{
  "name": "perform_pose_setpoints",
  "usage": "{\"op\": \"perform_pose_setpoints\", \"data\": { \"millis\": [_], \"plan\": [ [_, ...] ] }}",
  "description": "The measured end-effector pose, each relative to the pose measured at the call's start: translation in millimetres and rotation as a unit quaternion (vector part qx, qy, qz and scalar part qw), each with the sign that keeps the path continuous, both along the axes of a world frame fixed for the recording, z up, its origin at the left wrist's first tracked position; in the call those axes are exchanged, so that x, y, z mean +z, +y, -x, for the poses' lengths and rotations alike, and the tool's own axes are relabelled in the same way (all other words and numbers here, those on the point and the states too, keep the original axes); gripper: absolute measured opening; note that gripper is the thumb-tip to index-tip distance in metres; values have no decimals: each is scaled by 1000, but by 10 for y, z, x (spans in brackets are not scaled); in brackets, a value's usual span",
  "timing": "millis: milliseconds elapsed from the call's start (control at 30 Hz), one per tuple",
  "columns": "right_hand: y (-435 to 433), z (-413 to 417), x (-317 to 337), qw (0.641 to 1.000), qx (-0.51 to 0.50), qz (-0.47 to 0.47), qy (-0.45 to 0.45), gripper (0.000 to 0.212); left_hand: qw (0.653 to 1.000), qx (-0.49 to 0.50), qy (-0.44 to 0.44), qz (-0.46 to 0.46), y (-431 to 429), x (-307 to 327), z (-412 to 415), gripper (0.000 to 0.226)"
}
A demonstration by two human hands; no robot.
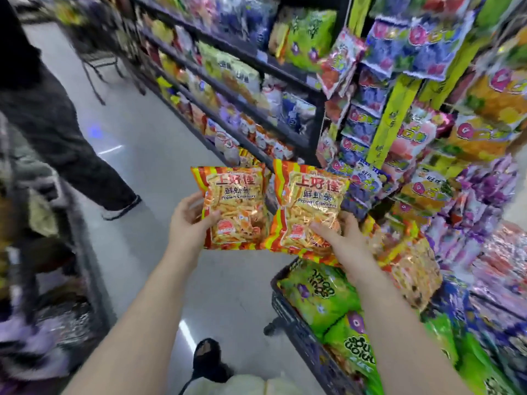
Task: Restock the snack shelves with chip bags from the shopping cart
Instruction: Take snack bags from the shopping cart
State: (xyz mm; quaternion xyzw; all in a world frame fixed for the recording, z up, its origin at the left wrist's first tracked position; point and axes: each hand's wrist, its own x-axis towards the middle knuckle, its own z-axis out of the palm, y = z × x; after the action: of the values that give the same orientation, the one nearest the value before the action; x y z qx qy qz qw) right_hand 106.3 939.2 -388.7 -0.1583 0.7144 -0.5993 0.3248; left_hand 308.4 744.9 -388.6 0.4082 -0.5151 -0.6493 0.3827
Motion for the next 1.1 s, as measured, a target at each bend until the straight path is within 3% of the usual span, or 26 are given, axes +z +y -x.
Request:
{"op": "perform_pose_setpoints", "data": {
  "millis": [133,367,500,733,933,1100],
  "plan": [
    [-1019,-70,71,999,43,-4,26,70,999,32,8,-3,-844,59,-295,50],
    [-2785,-149,286,994,83,-3,64,78,998,44,5,42,-2430,338,-545,51],
    [-3624,-83,388,995,80,18,63,97,998,19,12,55,-3292,399,-478,53],
    [-4799,356,540,993,70,20,96,65,999,7,-3,52,-4539,498,153,53],
    [-5743,1132,648,991,54,14,120,78,998,18,26,60,-5628,627,868,50],
    [-6704,1835,894,992,65,60,88,76,996,30,67,60,-6541,872,1527,49]
  ]
}}
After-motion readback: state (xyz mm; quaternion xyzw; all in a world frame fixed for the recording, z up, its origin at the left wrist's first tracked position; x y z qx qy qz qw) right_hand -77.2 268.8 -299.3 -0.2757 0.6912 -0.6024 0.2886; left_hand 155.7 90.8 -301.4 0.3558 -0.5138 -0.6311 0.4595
